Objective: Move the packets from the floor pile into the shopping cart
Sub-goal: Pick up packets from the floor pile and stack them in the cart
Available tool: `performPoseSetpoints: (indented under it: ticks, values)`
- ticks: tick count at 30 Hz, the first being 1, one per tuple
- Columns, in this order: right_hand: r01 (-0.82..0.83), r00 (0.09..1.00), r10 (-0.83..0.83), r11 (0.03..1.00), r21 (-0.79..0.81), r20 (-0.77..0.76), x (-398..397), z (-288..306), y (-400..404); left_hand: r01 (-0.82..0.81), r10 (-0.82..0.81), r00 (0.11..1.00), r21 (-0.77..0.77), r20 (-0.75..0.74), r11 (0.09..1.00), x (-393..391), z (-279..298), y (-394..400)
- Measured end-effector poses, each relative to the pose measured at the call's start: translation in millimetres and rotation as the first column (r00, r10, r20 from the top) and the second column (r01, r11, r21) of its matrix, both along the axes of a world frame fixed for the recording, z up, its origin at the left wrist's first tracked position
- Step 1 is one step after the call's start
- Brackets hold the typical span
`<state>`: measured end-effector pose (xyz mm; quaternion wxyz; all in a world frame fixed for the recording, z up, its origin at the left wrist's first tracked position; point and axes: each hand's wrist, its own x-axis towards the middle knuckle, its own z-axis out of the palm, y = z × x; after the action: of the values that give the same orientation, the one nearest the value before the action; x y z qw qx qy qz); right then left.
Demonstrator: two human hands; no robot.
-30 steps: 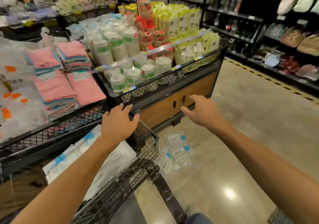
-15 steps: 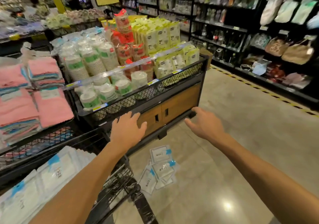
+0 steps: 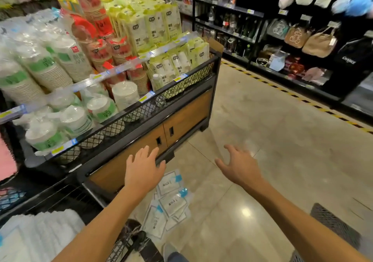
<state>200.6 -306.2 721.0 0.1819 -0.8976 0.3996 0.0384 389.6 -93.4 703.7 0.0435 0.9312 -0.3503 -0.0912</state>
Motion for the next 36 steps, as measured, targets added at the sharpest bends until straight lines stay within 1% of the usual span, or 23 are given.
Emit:
performPoseSetpoints:
  ticks: [5,8,11,15,20,23,27,31,33,36]
  values:
    - [0.058,0.995,-0.060,0.998,-0.033,-0.076,29,-39,-21,0.048,-0.049,0.999,0.029,0.023,0.998,49,-48,-37]
    - [0.057,0.991,-0.060,0.998,-0.028,-0.121,48,-74,-29,0.042,-0.042,0.999,0.059,-0.013,0.997,69,-87,-47]
    - [0.042,0.987,-0.040,0.999,0.009,-0.157,67,-121,-33,0.022,-0.013,0.997,0.125,-0.075,0.992,83,-134,-53]
    - [0.007,0.969,0.014,0.996,0.084,-0.247,86,-204,-38,-0.045,0.068,0.991,0.195,-0.114,0.980,93,-213,-59]
    - [-0.070,0.934,0.104,0.992,0.109,-0.341,103,-331,-50,-0.100,0.142,0.980,0.268,-0.141,0.958,116,-342,-67]
    - [-0.068,0.914,0.119,0.987,0.142,-0.388,111,-418,-58,-0.131,0.175,0.974,0.276,-0.142,0.952,124,-431,-72]
    - [-0.068,0.892,0.132,0.985,0.161,-0.432,116,-534,-55,-0.048,0.097,0.987,0.346,-0.126,0.937,134,-555,-72]
    - [-0.072,0.899,0.143,0.981,0.182,-0.413,127,-647,-37,-0.028,0.065,0.992,0.301,-0.112,0.953,151,-666,-75]
    - [-0.067,0.897,0.142,0.980,0.188,-0.418,133,-701,-24,-0.004,0.043,0.992,0.316,-0.117,0.949,164,-717,-79]
    - [-0.007,0.907,0.094,0.978,0.208,-0.411,139,-775,2,0.043,-0.007,0.994,0.327,-0.112,0.944,189,-791,-82]
